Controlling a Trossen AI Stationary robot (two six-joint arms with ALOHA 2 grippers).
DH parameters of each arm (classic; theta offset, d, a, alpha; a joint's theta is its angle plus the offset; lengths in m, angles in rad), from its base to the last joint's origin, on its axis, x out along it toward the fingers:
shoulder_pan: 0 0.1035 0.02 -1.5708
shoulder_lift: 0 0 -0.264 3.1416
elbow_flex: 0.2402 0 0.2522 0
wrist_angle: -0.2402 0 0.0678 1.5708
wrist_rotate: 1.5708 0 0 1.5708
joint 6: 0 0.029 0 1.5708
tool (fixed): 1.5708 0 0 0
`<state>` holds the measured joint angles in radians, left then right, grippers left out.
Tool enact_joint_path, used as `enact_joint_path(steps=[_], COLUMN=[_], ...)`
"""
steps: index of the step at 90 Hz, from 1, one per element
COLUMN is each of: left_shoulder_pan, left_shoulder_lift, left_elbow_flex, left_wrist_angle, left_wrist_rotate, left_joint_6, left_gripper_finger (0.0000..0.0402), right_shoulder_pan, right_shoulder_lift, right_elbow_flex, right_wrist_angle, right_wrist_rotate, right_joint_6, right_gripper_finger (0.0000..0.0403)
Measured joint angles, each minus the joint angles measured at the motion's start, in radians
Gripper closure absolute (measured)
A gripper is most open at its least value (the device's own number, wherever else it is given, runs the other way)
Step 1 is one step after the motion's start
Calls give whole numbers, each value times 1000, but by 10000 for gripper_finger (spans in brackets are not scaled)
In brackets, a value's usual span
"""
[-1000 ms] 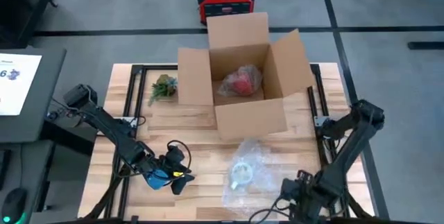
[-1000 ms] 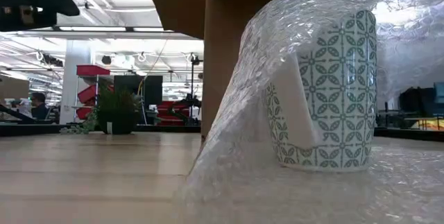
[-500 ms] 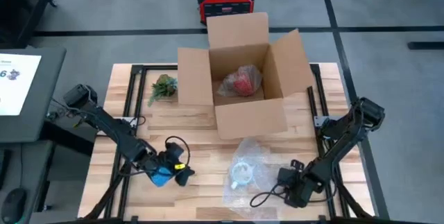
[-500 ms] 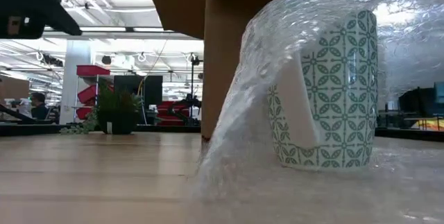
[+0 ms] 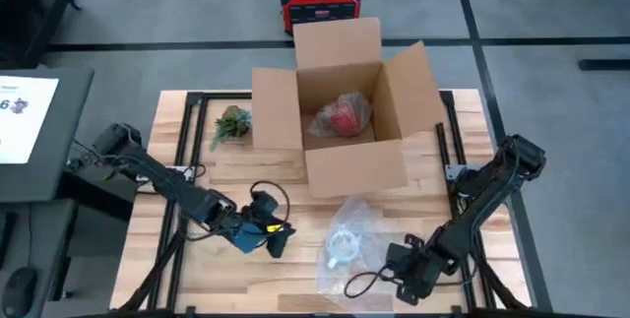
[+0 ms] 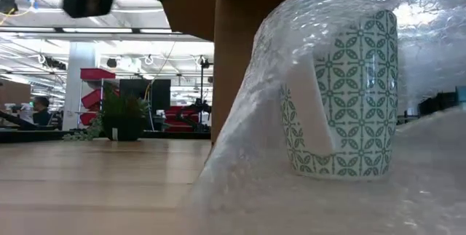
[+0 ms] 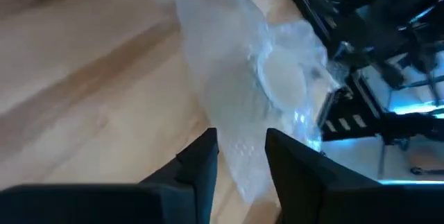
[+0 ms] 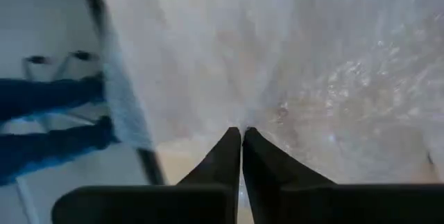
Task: Wrap mug
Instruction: Wrap the white mug with bubble wrap
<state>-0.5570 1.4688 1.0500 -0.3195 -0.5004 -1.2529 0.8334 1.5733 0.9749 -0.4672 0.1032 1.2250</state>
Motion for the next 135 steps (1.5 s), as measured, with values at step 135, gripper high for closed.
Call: enact_joint_path(steps=[135], left_shoulder_pan=[154], left_shoulder_lift=[458], left_elbow_flex=[314], left_wrist_angle=[200], left_wrist_rotate=[297], left_joint_6=[257], left_gripper_finger=[300], right_shoulder_pan=[-313], right_shoulder_lift=[-78], right_elbow_flex=[17], right_wrist_angle=[259], right_wrist_rotate=[45], right_joint_6=[-6], right_gripper_finger=[403])
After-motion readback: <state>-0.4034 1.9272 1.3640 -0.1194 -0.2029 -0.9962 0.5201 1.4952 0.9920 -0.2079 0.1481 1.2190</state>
